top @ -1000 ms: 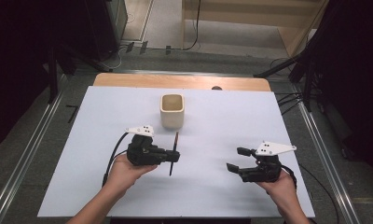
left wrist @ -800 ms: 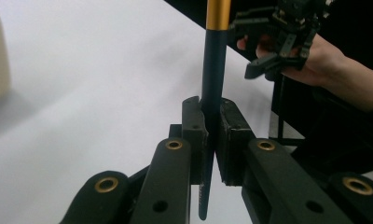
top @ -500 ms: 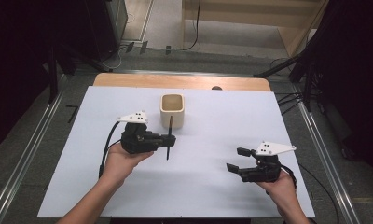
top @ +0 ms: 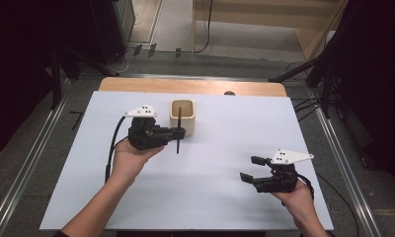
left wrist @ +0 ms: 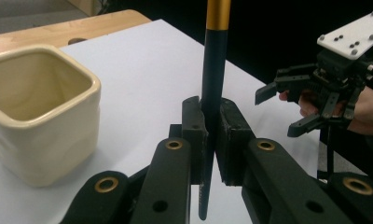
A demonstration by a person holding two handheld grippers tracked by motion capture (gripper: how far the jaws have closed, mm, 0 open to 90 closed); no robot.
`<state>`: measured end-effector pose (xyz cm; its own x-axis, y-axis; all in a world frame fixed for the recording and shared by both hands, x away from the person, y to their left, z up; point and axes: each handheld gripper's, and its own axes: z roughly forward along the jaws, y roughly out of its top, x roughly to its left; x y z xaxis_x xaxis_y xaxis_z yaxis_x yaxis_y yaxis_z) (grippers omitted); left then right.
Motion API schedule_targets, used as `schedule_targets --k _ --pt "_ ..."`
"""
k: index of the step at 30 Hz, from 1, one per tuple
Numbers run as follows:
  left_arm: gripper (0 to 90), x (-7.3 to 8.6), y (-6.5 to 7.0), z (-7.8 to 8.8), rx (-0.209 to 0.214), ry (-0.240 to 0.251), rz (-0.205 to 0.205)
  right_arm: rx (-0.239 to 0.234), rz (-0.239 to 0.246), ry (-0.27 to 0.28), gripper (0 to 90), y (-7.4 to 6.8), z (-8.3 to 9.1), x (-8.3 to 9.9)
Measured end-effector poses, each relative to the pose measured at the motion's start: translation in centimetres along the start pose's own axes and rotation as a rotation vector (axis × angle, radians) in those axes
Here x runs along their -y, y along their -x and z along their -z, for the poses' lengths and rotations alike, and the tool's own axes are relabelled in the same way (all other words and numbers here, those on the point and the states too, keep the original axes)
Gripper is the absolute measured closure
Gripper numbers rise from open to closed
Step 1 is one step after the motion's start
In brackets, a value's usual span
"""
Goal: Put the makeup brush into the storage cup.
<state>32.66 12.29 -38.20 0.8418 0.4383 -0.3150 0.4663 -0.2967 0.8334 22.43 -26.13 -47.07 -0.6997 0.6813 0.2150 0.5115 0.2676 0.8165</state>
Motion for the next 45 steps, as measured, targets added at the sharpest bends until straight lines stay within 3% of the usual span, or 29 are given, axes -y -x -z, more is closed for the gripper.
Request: schedule_targets --k 20,33,40,45 --pt "84.3 -2.3 -2.2 -0.8 -0.059 0.040 0.029 0.002 0.004 -0.005 24.1 -0.1 -0.2 0.0" --pt "84.3 -4.1 -3.2 -1.1 -0.107 0.038 0.003 -0.013 0.012 -0.027 24.1 -0.4 -0.7 0.0" --pt "84.3 -4.9 -4.3 -1.3 -0.111 0.075 0.030 -0.005 0.009 -0.027 24.1 -0.3 -0.6 0.0" --pt "84.4 -5.5 -4.8 -1.7 -0.125 0.086 0.027 -0.009 0.008 -0.024 24.1 -0.3 -0.7 0.0"
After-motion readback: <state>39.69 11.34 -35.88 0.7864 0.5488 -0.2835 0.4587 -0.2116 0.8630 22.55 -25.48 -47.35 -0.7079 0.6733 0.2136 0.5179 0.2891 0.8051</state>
